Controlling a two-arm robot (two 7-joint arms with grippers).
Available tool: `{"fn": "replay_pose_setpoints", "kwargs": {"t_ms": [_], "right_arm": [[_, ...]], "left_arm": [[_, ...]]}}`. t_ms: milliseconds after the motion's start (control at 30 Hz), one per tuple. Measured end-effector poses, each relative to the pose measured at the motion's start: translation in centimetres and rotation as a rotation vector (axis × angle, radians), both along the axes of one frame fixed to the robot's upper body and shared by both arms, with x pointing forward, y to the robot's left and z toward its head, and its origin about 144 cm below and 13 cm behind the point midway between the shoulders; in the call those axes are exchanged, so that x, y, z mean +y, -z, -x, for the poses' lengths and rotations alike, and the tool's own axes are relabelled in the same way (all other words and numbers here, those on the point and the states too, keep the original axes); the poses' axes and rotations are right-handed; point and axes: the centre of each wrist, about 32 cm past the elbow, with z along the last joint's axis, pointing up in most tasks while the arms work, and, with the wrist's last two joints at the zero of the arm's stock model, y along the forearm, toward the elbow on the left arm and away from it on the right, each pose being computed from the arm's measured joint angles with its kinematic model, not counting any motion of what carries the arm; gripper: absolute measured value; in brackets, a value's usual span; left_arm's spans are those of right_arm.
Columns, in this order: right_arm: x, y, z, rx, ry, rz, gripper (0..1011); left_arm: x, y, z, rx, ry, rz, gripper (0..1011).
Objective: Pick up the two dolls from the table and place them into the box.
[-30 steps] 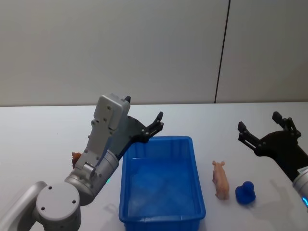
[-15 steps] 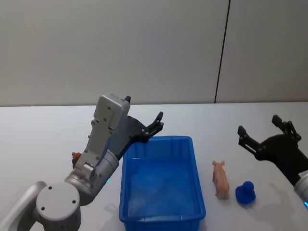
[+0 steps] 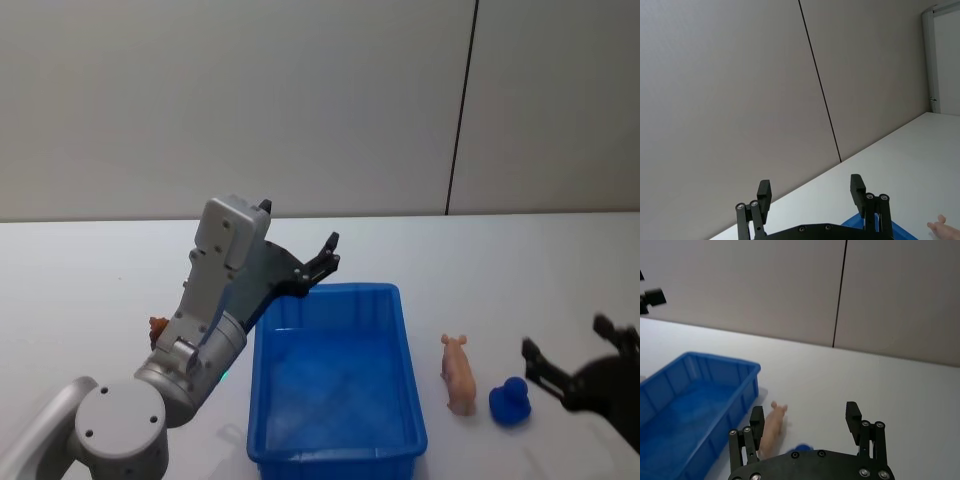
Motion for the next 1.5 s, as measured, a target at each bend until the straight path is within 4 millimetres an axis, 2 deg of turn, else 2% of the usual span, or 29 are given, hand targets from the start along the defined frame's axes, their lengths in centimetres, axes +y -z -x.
{"fn": "replay_pose_setpoints", "kwargs": {"t_ms": [233,533,800,1000,1500], "right_arm": [[-0.8,0.6,2.6,0.109,0.022,0.040,1001],[-1.3,1.3,2.9,0.188,0.027,0.093,1001],[-1.4,2.0,1.4,0.198,0.011,0.130,1001],[-1.1,2.7,-0.5,0.196,-0.010,0.146,1001],[0.3,4.4,-4.6,0.235,-0.051,0.159,1001]], "left_arm": [[0.0,0.0,0.0,0.000,0.000,0.000,1001],[0.0,0.0,0.0,0.000,0.000,0.000,1001],[0.0,0.0,0.0,0.000,0.000,0.000,1001],[0.0,0.0,0.0,0.000,0.000,0.000,1001],[0.0,0.0,0.0,0.000,0.000,0.000,1001]]}}
